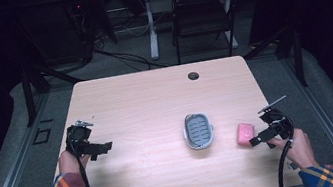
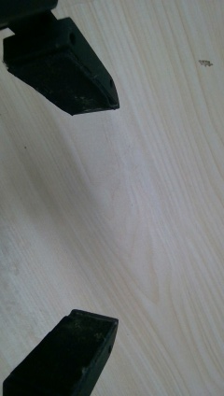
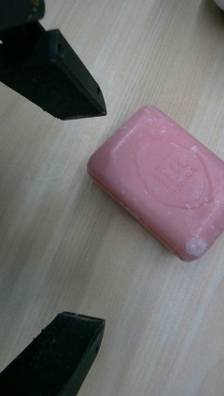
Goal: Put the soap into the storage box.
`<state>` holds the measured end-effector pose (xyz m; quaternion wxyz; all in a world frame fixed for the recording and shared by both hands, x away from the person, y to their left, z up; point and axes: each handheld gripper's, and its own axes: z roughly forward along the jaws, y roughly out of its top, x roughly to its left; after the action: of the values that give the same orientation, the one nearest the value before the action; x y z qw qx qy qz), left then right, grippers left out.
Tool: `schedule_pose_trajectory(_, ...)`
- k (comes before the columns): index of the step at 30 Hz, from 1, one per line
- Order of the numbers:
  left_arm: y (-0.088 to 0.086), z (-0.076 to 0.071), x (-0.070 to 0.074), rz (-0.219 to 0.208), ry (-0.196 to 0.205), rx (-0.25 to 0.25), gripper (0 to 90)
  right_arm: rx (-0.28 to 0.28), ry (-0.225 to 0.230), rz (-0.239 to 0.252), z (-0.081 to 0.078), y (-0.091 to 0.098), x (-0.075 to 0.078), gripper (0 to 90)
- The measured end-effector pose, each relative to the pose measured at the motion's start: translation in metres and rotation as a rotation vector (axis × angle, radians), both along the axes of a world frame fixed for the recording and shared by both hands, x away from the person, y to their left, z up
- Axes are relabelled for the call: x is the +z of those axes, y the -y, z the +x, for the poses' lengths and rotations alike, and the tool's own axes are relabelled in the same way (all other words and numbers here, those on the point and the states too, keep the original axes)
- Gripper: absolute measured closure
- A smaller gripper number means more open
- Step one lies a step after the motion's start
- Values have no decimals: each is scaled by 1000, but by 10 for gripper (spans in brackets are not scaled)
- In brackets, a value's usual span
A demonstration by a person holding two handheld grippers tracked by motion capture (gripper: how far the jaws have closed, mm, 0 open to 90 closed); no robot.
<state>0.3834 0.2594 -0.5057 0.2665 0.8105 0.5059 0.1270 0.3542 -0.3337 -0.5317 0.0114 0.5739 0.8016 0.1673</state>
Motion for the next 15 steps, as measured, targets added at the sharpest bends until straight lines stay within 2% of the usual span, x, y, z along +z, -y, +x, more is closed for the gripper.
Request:
schedule_pose_trajectory(9,1,0,0,2,-3,-3,0,-6,12,1,1,-4,1,2)
schedule_pose_trajectory(10,1,1,-1,2,-2,-5,0,-14,25,2,1,-6,1,1)
schedule_pose_trajectory(11,1,1,-1,1,-3,-4,0,3,10,2,2,-6,2,0)
schedule_pose_trajectory(15,0,1,-1,-7,-4,-1,0,2,24,11,4,-11,4,0)
